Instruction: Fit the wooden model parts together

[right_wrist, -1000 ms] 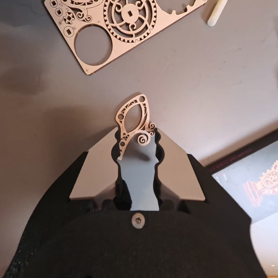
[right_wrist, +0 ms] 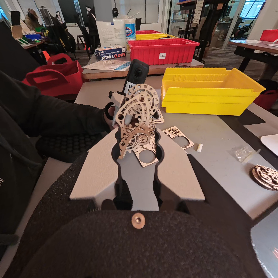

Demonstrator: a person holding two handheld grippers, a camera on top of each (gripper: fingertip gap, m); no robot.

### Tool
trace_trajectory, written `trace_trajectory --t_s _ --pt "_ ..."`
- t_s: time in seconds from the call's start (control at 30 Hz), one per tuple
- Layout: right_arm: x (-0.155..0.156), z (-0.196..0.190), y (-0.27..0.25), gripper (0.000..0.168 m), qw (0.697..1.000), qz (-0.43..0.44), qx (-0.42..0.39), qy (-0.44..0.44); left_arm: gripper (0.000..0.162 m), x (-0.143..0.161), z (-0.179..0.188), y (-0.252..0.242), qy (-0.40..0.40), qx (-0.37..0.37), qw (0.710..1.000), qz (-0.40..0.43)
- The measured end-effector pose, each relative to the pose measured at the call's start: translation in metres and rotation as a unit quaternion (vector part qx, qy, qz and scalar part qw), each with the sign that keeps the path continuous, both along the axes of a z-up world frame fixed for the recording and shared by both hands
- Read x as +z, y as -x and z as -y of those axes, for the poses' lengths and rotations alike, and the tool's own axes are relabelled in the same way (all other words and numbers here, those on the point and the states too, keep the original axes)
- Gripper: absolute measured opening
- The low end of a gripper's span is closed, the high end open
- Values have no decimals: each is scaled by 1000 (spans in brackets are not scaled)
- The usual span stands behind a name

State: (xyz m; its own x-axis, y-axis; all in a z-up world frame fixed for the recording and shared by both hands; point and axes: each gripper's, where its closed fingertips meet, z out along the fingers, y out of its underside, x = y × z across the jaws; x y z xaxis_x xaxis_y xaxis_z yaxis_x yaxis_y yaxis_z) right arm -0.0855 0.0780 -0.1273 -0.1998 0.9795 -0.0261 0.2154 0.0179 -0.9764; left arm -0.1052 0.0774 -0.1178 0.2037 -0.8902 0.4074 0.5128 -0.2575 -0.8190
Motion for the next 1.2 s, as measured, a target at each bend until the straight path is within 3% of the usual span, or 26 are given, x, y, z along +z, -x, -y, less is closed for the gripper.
trace_trajectory --t_s 0.53,1.2 --pt "-7 6 -1 43 1000 13 15 -2 54 2 4 -3 1 -21 1000 12" --pt "2 8 10 44 997 -60 -37 17 54 24 -1 3 10 -8 994 107"
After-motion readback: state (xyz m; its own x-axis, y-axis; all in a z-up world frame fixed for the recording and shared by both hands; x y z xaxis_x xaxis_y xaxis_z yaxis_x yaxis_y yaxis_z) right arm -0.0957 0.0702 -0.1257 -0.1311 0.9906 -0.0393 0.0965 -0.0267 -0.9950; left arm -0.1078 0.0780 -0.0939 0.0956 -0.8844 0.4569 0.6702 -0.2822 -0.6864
